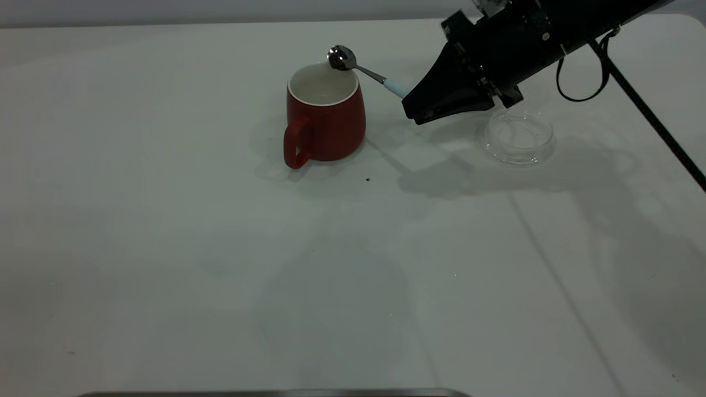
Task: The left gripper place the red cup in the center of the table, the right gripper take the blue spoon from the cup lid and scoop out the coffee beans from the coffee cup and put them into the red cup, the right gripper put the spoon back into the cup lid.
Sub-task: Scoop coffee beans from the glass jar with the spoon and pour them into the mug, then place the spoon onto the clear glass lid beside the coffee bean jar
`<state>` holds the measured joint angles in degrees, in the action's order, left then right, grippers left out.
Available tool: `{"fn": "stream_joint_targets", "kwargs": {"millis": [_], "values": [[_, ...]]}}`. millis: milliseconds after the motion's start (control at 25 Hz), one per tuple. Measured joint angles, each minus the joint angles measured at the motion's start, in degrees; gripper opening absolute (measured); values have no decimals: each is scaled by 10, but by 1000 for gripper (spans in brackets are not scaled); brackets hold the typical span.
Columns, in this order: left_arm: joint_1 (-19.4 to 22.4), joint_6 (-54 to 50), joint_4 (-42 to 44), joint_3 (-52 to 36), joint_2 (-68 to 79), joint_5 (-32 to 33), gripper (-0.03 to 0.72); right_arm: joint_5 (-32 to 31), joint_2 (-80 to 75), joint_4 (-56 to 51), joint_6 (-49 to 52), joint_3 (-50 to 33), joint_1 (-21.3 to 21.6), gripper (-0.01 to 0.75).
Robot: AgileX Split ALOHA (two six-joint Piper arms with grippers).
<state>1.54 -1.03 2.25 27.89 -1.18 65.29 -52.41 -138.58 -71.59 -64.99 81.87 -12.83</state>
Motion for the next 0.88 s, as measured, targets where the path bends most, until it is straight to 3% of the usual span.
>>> {"fn": "stream_joint_targets", "kwargs": {"millis": [240, 480, 600, 880], "values": [[0, 1, 0, 0, 0, 0, 587, 41, 0, 22, -78, 0, -18, 113], [0, 1, 0, 0, 0, 0, 587, 54, 3, 42, -74, 0, -20, 113], [0, 1, 0, 0, 0, 0, 587, 37, 31, 70, -16, 0, -19, 113], [0, 1, 0, 0, 0, 0, 587, -45, 109, 130, 227, 0, 16, 113]]}}
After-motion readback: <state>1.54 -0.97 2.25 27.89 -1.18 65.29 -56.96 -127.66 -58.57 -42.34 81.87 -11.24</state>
